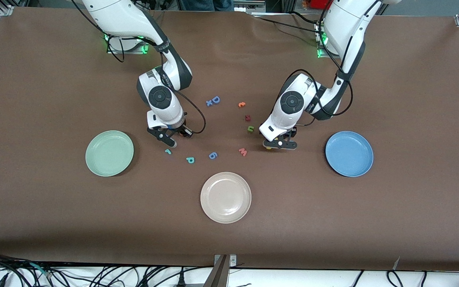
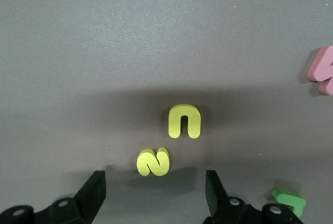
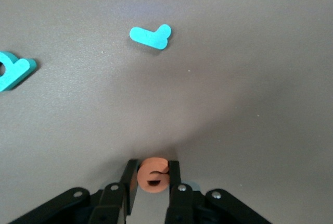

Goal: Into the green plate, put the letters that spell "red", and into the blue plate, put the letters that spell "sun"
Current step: 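Release e onto the green plate while the left gripper releases 2 onto blue, then grasp teal L with the right gripper while the left gripper grasps yellow n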

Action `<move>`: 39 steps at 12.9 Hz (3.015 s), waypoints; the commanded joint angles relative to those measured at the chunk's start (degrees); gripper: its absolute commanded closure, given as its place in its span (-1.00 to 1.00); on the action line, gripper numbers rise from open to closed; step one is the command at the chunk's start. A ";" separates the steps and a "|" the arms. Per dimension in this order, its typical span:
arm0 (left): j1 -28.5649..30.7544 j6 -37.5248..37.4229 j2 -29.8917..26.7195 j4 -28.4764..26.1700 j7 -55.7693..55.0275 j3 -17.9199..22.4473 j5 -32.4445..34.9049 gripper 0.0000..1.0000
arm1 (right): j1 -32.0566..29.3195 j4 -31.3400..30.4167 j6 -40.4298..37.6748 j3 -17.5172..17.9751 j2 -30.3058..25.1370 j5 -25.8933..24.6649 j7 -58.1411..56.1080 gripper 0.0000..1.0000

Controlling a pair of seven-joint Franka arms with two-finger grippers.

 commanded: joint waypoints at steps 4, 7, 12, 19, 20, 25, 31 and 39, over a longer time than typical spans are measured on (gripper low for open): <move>-0.13 1.46 0.79 1.84 -1.20 0.39 1.78 -0.43 | -0.05 12.11 -18.71 -4.44 -0.61 -0.36 -5.58 0.63; -0.39 2.25 2.19 1.75 -1.20 0.39 1.78 -0.41 | 0.04 17.32 -29.63 -9.01 -0.87 -0.44 -14.72 0.62; 0.13 2.78 2.02 1.84 -0.51 0.56 1.87 0.70 | 0.04 17.16 -33.53 -20.51 -1.32 -1.50 -37.30 0.62; 6.63 -11.07 -3.87 5.35 9.05 0.74 1.87 0.85 | -4.00 17.16 -32.56 -22.91 0.09 -1.06 -47.89 -0.42; 8.55 -13.45 -4.57 5.62 12.82 0.74 1.87 0.85 | -4.00 17.16 -32.47 -22.91 0.09 -0.80 -47.45 -0.89; 17.61 -17.43 -5.81 4.92 20.59 1.00 14.40 0.83 | -3.04 17.33 -32.47 -22.29 0.00 3.92 -47.01 -0.98; 24.65 -16.73 -2.12 5.00 25.16 0.65 15.40 0.37 | 1.52 17.16 -25.19 -20.45 2.46 10.09 -44.03 -0.98; 23.96 -17.17 -2.46 5.71 23.33 -4.69 12.95 -1.00 | 8.04 13.65 -10.08 -19.49 6.42 10.98 -43.75 -0.98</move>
